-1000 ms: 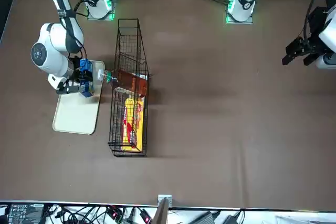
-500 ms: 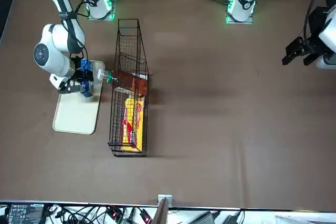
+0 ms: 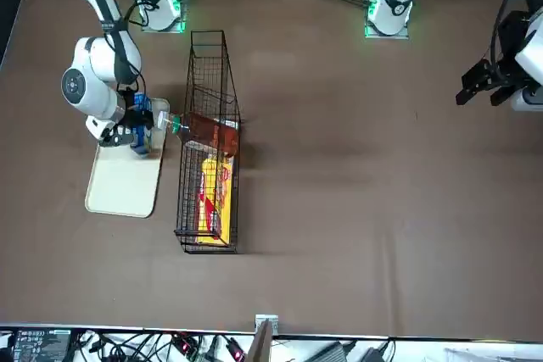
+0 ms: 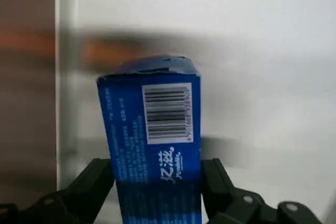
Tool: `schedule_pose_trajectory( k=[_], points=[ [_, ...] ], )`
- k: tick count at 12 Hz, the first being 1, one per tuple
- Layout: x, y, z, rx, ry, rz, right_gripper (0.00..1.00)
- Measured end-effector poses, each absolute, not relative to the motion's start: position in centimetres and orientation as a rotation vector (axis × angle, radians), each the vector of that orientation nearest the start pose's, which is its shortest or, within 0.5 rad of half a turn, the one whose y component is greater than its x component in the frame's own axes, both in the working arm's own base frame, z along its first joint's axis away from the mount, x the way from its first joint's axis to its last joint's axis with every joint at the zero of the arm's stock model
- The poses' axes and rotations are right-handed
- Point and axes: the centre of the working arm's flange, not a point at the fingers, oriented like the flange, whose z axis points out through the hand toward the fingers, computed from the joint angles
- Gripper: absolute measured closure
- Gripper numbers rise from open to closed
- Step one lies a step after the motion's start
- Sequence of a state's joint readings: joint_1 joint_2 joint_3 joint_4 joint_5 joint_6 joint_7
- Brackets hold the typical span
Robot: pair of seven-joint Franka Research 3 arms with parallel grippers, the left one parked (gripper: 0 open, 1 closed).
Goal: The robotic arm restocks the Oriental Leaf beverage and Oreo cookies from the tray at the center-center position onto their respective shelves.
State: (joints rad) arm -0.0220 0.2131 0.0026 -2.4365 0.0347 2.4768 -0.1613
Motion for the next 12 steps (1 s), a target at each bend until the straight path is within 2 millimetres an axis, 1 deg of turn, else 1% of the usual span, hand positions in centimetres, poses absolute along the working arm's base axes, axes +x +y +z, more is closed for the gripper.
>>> schedule_pose_trajectory(
  k=[3, 4, 5, 6, 7, 8, 9, 11, 12],
  points=[
    [46.7, -0.9, 20.2, -3.089, -0.174, 0.273, 0.05],
    [46.7, -1.0, 20.2, -3.089, -0.173, 0.274, 0.14],
    [46.6, -1.1, 20.2, -3.089, -0.170, 0.275, 0.14],
    [46.6, -1.2, 20.2, -3.089, -0.168, 0.275, 0.18],
    [46.6, -1.2, 20.2, -3.089, -0.168, 0.273, 0.30],
    [46.7, -1.3, 20.4, -3.090, -0.169, 0.268, 0.37],
    [46.8, -1.3, 20.7, -3.090, -0.170, 0.263, 0.37],
    [47.8, -1.4, 22.4, -3.092, -0.173, 0.241, 0.37],
    [48.5, -1.4, 23.7, -3.093, -0.175, 0.226, 0.37]
  ],
)
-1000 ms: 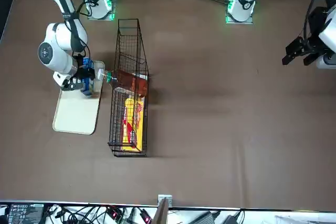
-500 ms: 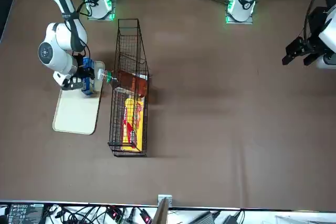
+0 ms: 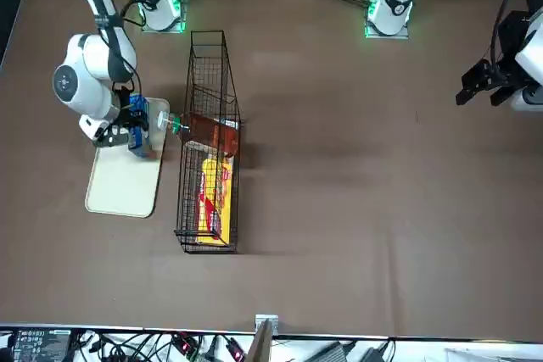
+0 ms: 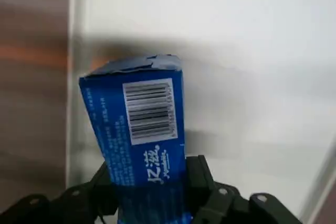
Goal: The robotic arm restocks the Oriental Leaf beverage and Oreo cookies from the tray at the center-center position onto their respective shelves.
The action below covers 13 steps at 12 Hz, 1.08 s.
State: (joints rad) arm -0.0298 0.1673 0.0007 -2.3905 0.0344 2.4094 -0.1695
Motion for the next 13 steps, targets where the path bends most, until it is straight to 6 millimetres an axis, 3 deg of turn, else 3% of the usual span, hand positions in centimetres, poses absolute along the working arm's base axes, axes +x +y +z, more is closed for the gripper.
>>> schedule_pose_trajectory(
  k=[3, 9, 11, 13],
  points=[
    [51.6, -1.4, 30.0, -3.090, -0.181, 0.207, 0.41],
    [57.3, -0.7, 48.7, -3.078, -0.187, 0.067, 0.41],
    [58.2, 0.0, 52.5, -3.029, -0.109, -0.020, 0.41],
    [58.7, 0.8, 54.7, -2.956, -0.001, -0.078, 0.41]
  ],
)
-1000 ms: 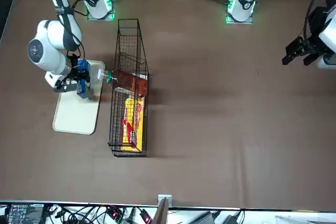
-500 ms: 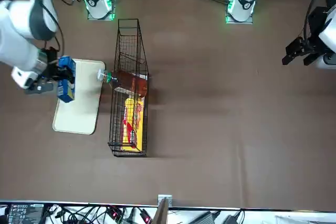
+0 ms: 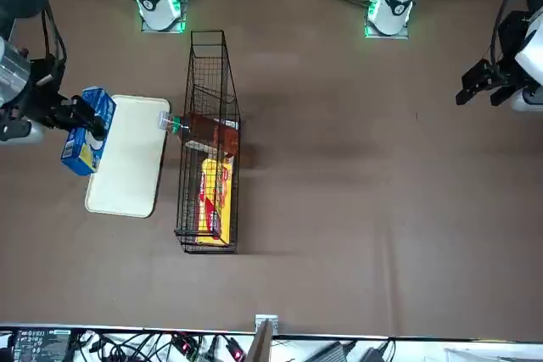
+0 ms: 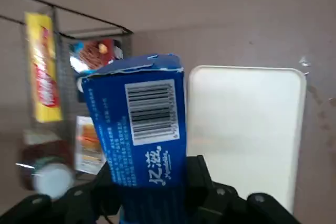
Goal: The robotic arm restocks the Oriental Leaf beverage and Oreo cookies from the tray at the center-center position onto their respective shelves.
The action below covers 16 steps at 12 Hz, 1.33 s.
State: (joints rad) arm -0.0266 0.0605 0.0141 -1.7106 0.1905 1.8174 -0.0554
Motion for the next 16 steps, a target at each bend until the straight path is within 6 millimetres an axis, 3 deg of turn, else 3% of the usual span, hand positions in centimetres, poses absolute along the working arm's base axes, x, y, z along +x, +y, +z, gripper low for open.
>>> schedule_pose_trajectory(
  k=[1, 2, 5, 9, 13, 16],
  points=[
    [58.9, 1.3, 55.7, -2.930, 0.041, -0.091, 0.41],
    [59.0, 2.4, 58.2, -2.887, 0.142, -0.097, 0.41],
    [59.1, 4.2, 62.7, -2.796, 0.295, -0.133, 0.41],
    [58.7, 7.0, 67.3, -2.675, 0.445, -0.172, 0.41],
    [57.7, 12.5, 69.6, -2.628, 0.518, -0.149, 0.41],
    [57.4, 16.1, 68.8, -2.632, 0.502, -0.101, 0.41]
  ],
)
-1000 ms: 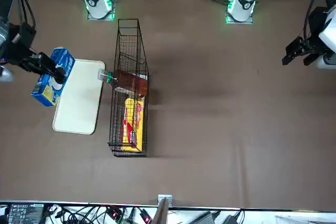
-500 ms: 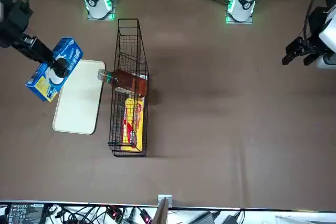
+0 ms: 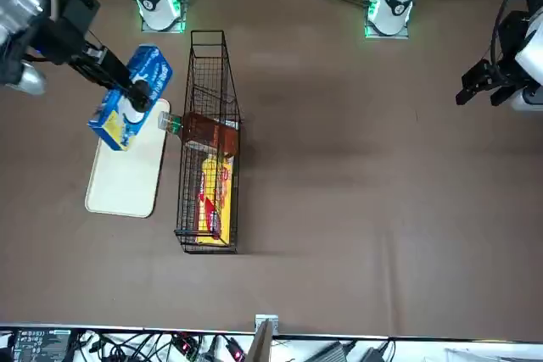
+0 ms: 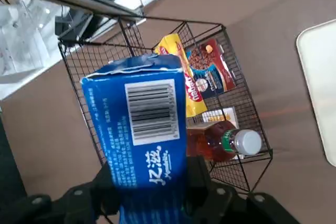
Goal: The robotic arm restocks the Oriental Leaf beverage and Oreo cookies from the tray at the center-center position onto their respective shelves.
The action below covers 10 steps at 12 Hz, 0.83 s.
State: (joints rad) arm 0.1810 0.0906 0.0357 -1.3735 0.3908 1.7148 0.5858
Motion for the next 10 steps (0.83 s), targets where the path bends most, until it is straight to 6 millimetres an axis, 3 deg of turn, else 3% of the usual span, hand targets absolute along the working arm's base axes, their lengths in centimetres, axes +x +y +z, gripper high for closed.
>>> schedule_pose_trajectory(
  k=[6, 10],
  points=[
    [58.2, 19.7, 65.6, -2.640, 0.452, 0.000, 0.41],
    [58.0, 21.0, 65.1, -2.640, 0.425, 0.020, 0.41]
  ],
)
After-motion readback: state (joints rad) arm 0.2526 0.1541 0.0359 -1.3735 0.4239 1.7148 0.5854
